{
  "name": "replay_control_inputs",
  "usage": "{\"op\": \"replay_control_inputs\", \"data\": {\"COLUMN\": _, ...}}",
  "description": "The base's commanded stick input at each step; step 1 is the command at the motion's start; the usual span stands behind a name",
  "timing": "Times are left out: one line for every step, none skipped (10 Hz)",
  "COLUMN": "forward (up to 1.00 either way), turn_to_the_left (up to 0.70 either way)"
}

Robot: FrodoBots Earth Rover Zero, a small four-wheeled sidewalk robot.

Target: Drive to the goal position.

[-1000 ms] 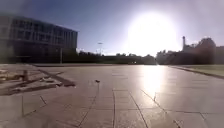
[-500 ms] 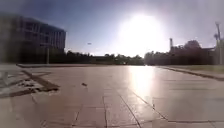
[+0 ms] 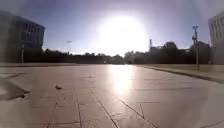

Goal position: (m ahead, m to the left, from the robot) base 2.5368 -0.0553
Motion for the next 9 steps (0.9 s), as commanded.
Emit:
{"op": "replay_control_inputs", "data": {"forward": 0.7, "turn_to_the_left": 0.0}}
{"op": "replay_control_inputs", "data": {"forward": 0.7, "turn_to_the_left": 0.0}}
{"op": "replay_control_inputs", "data": {"forward": 0.7, "turn_to_the_left": 0.0}}
{"op": "replay_control_inputs", "data": {"forward": 0.7, "turn_to_the_left": 0.0}}
{"op": "replay_control_inputs", "data": {"forward": 0.7, "turn_to_the_left": 0.0}}
{"op": "replay_control_inputs", "data": {"forward": 0.7, "turn_to_the_left": 0.0}}
{"op": "replay_control_inputs", "data": {"forward": 0.7, "turn_to_the_left": 0.0}}
{"op": "replay_control_inputs", "data": {"forward": 0.7, "turn_to_the_left": 0.0}}
{"op": "replay_control_inputs", "data": {"forward": 0.7, "turn_to_the_left": 0.0}}
